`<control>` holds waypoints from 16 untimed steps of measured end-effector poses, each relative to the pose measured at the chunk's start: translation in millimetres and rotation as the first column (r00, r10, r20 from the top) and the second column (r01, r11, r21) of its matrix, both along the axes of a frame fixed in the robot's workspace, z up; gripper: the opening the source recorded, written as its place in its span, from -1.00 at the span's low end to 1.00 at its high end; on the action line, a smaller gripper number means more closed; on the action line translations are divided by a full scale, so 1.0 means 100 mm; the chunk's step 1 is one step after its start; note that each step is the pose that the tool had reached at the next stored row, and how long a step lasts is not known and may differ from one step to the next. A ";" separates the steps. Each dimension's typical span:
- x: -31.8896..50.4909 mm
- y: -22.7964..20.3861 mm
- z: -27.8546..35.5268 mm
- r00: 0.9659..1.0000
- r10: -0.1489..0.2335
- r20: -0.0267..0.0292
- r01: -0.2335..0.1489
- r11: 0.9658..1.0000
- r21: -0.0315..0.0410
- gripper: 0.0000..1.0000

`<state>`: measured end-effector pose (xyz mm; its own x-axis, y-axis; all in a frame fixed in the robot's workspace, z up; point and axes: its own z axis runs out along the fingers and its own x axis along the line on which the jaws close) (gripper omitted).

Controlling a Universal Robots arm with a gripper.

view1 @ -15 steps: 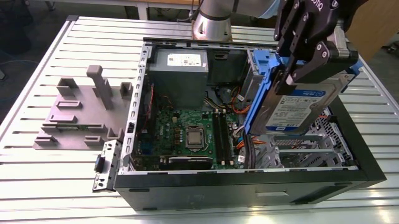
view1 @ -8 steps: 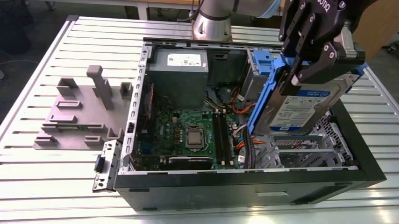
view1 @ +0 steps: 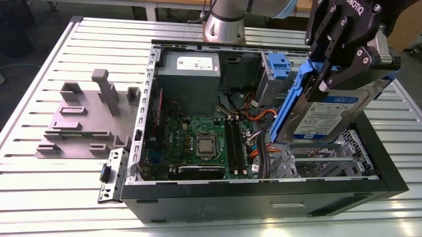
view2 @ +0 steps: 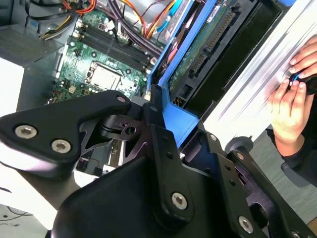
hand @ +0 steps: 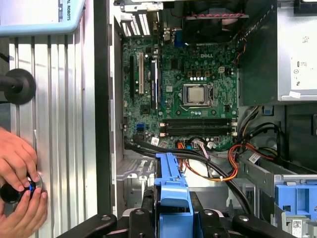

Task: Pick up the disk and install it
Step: 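Insert the disk into the insertion slot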

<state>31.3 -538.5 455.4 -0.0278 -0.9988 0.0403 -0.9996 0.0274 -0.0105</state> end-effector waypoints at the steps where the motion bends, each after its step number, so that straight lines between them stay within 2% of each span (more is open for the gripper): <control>1: 0.019 0.000 -0.003 1.000 0.000 0.000 0.000 1.000 0.000 -0.27; 16: 0.297 0.000 -0.045 1.000 0.000 0.000 0.000 1.000 0.000 -0.27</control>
<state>61.1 -538.5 450.9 -0.0278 -0.9988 0.0403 -0.9996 0.0274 -0.0105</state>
